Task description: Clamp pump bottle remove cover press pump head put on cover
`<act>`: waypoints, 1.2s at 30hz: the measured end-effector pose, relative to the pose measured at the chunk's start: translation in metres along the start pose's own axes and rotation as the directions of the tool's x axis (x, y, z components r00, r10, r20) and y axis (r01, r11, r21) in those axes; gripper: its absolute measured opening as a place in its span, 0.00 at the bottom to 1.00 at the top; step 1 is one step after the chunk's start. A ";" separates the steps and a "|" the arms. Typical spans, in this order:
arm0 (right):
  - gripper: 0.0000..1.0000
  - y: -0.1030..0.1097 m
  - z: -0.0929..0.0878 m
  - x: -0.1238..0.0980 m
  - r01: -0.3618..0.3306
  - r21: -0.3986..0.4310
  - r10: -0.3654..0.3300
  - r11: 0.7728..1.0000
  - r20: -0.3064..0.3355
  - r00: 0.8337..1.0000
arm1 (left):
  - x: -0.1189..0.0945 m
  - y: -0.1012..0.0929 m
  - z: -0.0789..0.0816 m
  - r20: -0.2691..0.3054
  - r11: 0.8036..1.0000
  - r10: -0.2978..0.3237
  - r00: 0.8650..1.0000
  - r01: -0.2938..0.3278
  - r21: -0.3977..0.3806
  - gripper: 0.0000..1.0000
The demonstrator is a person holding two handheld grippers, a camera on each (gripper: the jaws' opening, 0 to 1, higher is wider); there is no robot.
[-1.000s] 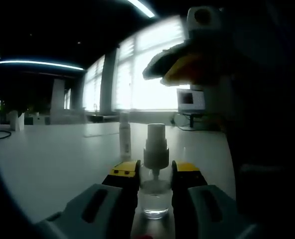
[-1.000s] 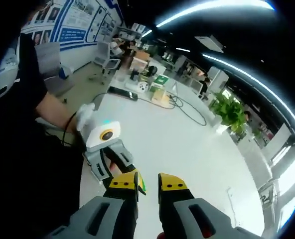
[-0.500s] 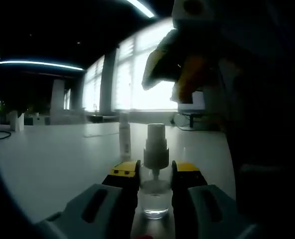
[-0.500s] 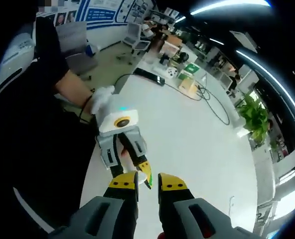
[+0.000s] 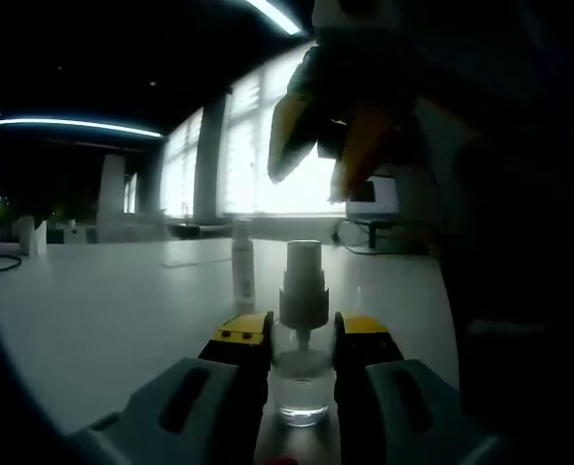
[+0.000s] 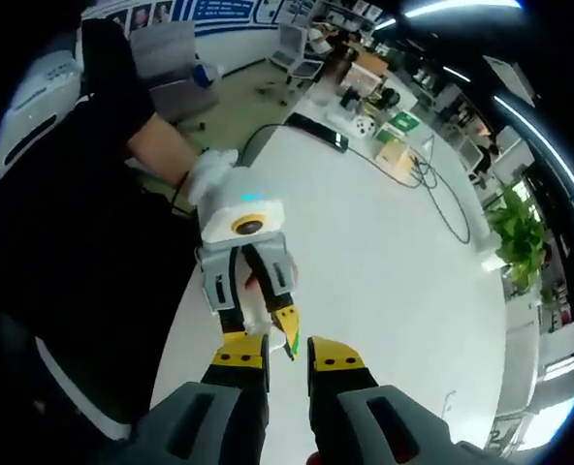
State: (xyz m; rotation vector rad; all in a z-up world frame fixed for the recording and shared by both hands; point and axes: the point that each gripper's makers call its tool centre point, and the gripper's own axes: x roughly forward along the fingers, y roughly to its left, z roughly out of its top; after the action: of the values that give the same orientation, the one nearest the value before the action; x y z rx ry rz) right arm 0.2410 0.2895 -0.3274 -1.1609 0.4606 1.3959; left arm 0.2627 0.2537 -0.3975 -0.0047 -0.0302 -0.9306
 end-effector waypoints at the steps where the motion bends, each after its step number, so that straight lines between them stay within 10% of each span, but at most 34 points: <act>1: 0.10 -0.001 0.000 0.000 -0.007 -0.005 0.007 1.000 -0.006 1.000 | 0.000 0.000 0.000 0.000 1.000 0.000 1.000 0.000 -0.001 0.16; 36: 0.01 0.008 -0.009 0.019 -0.212 -0.117 0.185 0.970 -0.207 0.961 | 0.001 0.000 0.000 0.001 1.000 -0.002 1.000 0.002 -0.003 0.16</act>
State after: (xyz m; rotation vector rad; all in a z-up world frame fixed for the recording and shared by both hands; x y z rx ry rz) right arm 0.2412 0.2902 -0.3500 -1.4033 0.6420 1.5125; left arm 0.2628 0.2530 -0.3975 -0.0079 -0.0296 -0.9330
